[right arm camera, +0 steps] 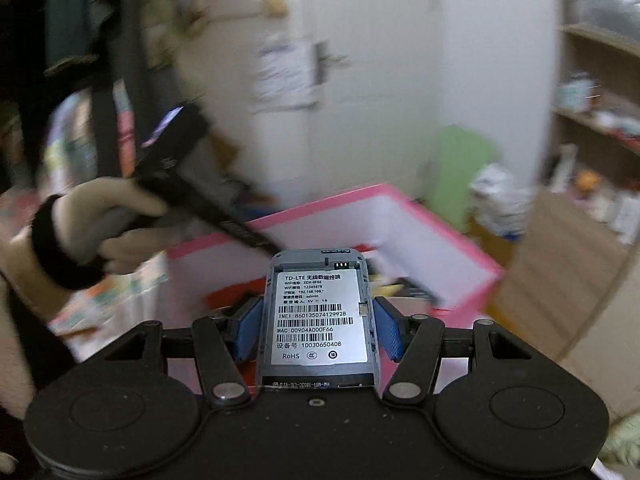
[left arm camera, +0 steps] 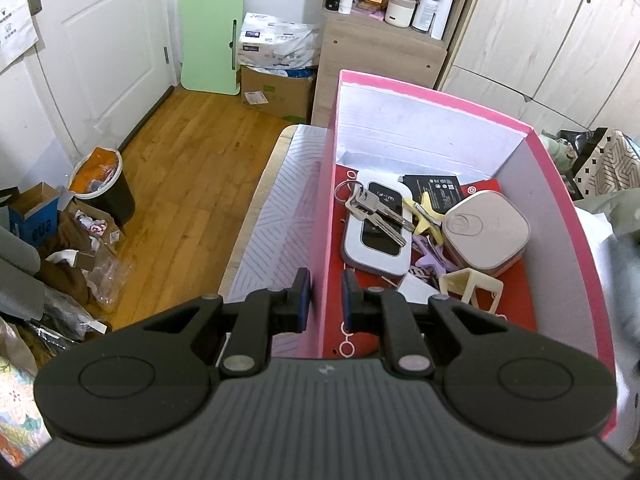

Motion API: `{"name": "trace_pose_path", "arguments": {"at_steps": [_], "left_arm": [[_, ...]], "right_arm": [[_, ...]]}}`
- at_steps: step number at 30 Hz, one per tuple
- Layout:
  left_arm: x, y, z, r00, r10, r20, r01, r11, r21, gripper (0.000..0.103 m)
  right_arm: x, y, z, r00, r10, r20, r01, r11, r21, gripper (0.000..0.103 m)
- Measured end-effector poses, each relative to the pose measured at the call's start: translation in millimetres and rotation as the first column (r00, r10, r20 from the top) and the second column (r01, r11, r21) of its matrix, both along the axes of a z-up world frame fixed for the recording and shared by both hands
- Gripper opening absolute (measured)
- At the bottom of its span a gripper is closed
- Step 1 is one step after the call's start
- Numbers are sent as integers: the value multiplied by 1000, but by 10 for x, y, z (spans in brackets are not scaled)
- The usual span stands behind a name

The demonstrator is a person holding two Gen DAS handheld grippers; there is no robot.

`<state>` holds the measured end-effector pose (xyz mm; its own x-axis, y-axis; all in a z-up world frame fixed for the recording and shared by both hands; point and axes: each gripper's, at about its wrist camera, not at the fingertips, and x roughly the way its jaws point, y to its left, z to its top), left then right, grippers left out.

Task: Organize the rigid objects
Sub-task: 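Lower the grey router into the box and release, then grasp the silver keys by their ring with the right gripper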

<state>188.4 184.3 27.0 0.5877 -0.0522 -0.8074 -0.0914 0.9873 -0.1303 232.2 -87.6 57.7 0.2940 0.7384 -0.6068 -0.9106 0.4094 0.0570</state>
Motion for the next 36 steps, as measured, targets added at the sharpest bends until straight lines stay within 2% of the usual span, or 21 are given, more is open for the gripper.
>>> {"name": "trace_pose_path", "arguments": {"at_steps": [3,5,7,10,13,16,18,22,25,28,32,36], "left_arm": [[23,3,6,1000,-14,-10,14,1000,-1,13],[33,-1,9,999,-28,-16,28,1000,5,13],[35,-10,13,999,-40,-17,40,999,13,13],[27,-16,13,999,-49,-16,49,999,20,13],[35,23,12,999,-50,-17,50,999,-5,13],[30,63,1,998,-54,-14,53,998,-22,13],[28,61,2,998,-57,-14,57,998,-22,13],[32,67,2,998,-58,-18,58,998,-18,13],[48,78,-3,998,-60,-21,60,998,-25,13],[50,67,-4,998,-57,-19,57,998,-23,13],[56,54,-4,998,-52,-19,51,998,-22,13],[60,44,1,999,-45,-20,44,999,-21,13]], "right_arm": [[159,282,-96,989,90,-114,-97,993,-60,65],[275,451,-223,968,129,-215,-153,983,-101,65],[335,560,-371,951,141,-275,-185,973,-142,65],[434,699,-556,932,151,-330,-223,956,-192,65],[446,791,-655,911,157,-382,-250,946,-207,65],[440,836,-735,926,124,-356,-229,935,-272,65],[443,828,-759,926,116,-359,-229,930,-288,65],[466,741,-605,944,48,-326,-140,954,-265,65],[390,523,-306,963,18,-268,-66,983,-172,69],[329,229,-77,980,-64,-190,46,994,-98,72],[321,-260,-2,960,-183,-213,189,982,9,72],[309,-724,-130,911,-341,-232,362,931,53,72]]}}
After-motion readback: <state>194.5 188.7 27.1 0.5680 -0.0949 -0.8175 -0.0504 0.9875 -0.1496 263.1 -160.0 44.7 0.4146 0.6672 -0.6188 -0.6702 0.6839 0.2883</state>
